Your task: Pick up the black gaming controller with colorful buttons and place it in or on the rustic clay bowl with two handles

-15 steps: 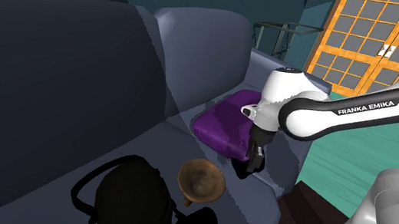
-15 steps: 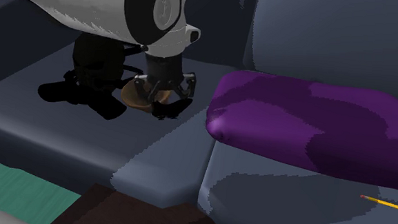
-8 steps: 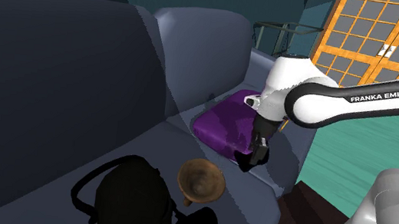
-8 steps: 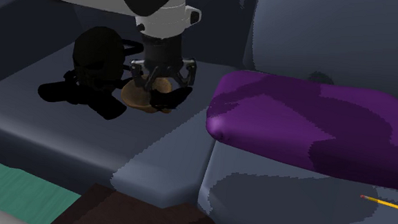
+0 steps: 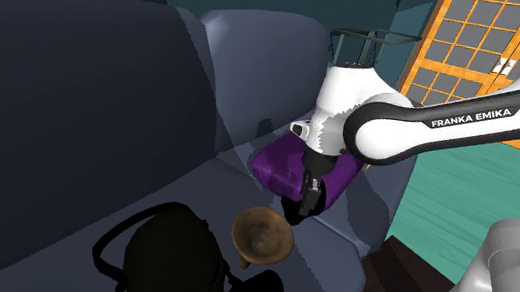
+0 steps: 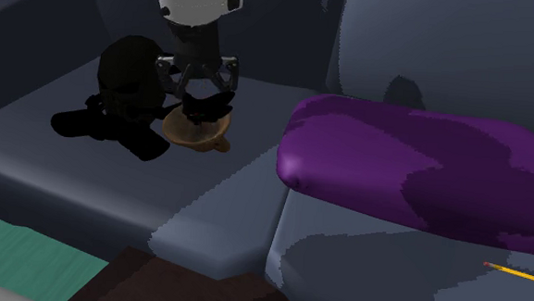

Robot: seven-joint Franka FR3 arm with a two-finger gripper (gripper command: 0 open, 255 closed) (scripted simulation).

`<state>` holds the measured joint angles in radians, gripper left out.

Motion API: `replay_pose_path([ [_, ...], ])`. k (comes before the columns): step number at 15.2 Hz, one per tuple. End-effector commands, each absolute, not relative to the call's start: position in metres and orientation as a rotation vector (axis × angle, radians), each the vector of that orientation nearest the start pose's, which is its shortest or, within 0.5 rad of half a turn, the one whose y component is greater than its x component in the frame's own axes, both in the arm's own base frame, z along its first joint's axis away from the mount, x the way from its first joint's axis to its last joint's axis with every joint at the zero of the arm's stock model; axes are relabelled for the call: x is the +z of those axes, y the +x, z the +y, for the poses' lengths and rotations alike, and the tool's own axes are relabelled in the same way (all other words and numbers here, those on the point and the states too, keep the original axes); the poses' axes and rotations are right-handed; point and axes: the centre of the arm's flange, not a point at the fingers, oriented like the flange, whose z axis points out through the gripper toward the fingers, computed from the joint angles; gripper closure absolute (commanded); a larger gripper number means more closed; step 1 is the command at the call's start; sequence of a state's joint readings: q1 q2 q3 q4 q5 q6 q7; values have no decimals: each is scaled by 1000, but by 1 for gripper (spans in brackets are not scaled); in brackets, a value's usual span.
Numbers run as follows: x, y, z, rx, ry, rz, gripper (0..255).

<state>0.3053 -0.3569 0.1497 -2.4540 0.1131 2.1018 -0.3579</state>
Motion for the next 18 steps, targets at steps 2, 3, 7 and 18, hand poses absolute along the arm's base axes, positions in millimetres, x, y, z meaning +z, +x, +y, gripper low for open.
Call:
replay_pose_path([
  [2,431,396,233,-1,-2883,-1127,255],
  [3,432,401,245,-1,-2883,-1127,255],
  [7,422,410,271,-1,-2883,-1127,255],
  [18,364,410,271,-1,-2883,-1127,255],
])
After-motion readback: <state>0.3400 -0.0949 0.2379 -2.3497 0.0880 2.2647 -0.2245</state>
